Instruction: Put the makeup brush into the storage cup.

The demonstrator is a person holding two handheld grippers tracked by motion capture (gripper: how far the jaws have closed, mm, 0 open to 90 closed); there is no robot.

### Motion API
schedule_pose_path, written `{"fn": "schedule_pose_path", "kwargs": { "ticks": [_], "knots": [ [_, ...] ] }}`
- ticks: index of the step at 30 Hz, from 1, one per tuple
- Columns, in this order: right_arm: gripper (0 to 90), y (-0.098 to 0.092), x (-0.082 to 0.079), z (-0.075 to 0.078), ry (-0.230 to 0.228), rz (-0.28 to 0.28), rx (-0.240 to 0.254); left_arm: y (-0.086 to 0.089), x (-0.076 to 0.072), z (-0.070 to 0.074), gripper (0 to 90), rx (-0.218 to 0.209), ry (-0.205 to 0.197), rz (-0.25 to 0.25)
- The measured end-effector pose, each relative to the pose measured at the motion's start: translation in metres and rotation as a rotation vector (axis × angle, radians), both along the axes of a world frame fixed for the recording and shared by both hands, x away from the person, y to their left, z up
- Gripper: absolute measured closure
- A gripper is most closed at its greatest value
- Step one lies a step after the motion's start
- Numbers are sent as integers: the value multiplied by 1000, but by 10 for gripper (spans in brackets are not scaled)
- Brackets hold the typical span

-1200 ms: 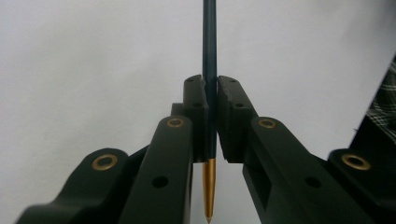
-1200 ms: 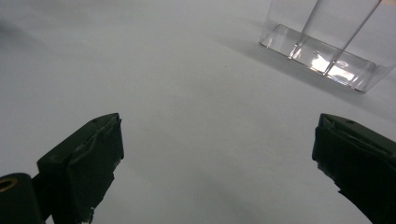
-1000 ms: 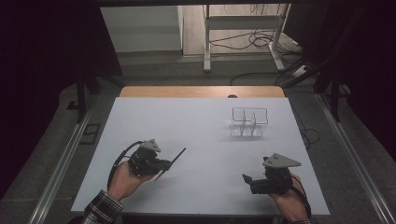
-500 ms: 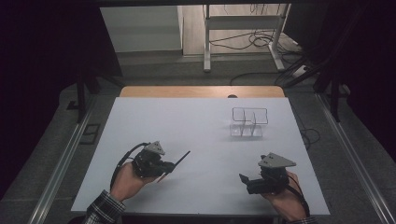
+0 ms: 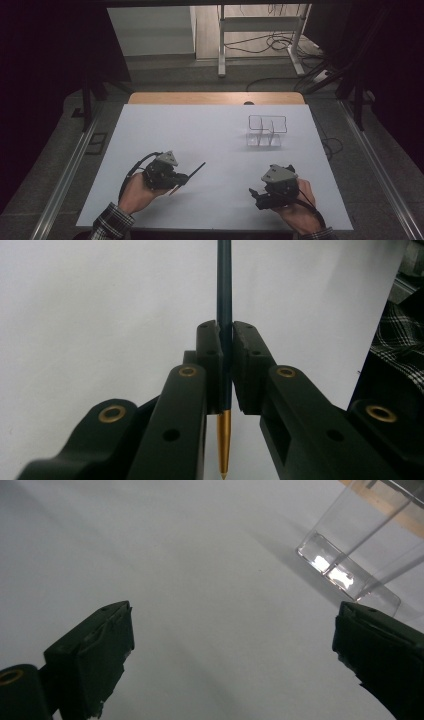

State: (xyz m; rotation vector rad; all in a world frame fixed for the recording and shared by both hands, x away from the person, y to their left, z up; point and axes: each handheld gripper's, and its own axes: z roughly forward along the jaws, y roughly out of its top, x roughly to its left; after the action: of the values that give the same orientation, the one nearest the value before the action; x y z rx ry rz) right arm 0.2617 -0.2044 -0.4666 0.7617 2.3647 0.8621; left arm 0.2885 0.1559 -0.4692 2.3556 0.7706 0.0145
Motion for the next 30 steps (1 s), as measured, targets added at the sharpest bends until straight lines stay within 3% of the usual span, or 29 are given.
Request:
{"fn": "schedule_pose_path", "kwargs": {
  "ticks": [12, 15, 30],
  "knots": [
    [72, 24, -2, 2, -62, 90, -92, -7, -1, 0, 835, 16, 0, -33],
    [83, 34, -1, 1, -84, 125, -140, -7, -1, 0, 835, 14, -1, -34],
    [198, 59, 0, 4, -143, 192, -211, -12, -2, 0, 835, 27, -8, -55]
  ]
}}
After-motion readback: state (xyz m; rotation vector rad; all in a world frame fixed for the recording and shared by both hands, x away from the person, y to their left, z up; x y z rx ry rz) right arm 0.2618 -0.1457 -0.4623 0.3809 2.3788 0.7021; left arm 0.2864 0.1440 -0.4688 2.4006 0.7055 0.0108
